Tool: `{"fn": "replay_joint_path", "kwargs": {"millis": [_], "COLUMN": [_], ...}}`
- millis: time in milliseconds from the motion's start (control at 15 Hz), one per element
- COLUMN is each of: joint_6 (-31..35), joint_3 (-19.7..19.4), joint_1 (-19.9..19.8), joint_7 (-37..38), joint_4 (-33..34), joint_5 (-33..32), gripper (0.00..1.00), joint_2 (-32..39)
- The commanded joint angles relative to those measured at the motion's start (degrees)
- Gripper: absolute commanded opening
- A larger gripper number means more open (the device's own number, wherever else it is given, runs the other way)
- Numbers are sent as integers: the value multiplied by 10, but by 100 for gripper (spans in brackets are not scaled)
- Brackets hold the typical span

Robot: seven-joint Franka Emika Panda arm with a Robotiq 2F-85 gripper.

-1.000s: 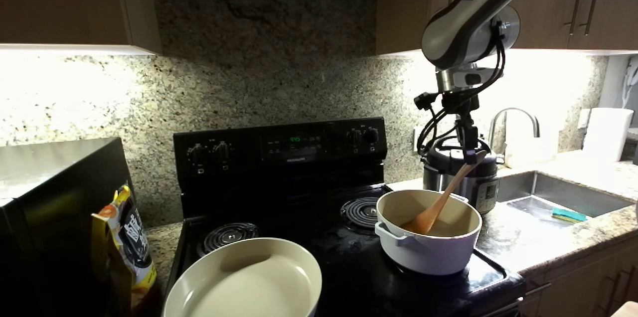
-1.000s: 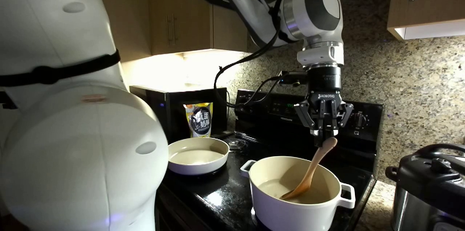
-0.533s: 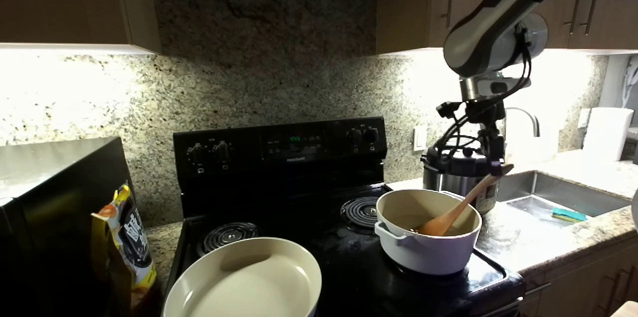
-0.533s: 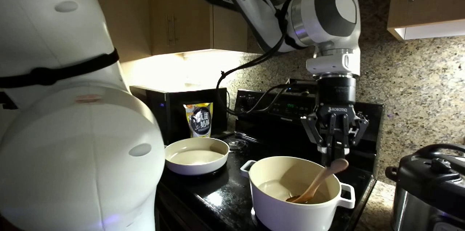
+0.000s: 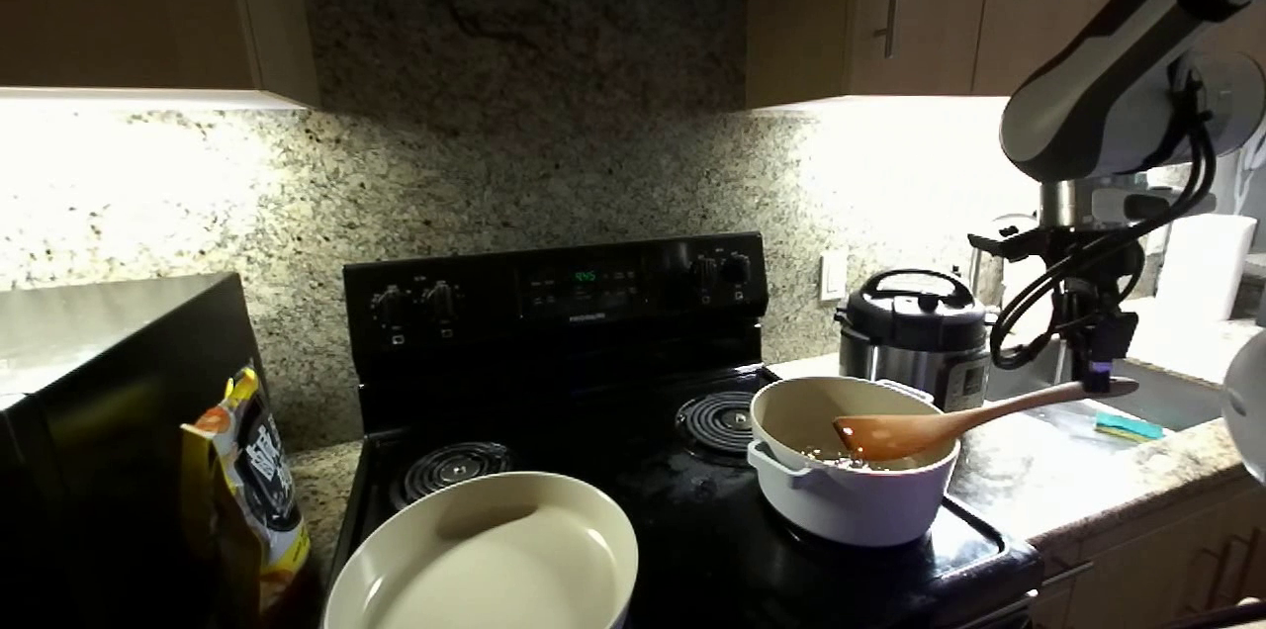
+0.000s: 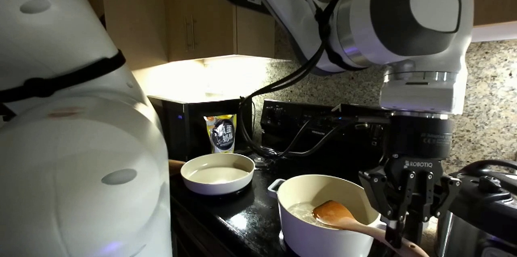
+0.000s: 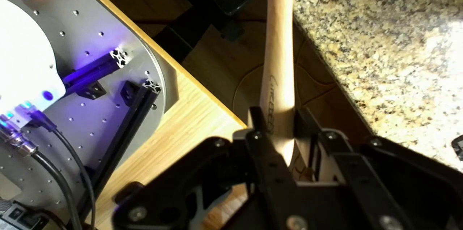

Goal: Pick up the cooking stick and stir in the pot

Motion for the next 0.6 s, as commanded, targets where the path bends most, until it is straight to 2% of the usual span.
{"fn": "replay_joint_path", "kwargs": {"millis": [0,533], "joint_6": [11,4], "joint_3": [24,107], "joint_1": [-5,37], "joint_7": [-50,-77], "joint_4": [-10,-3], "joint_5": [-2,13], "gripper": [9,8], "joint_2": [-49,-139]}}
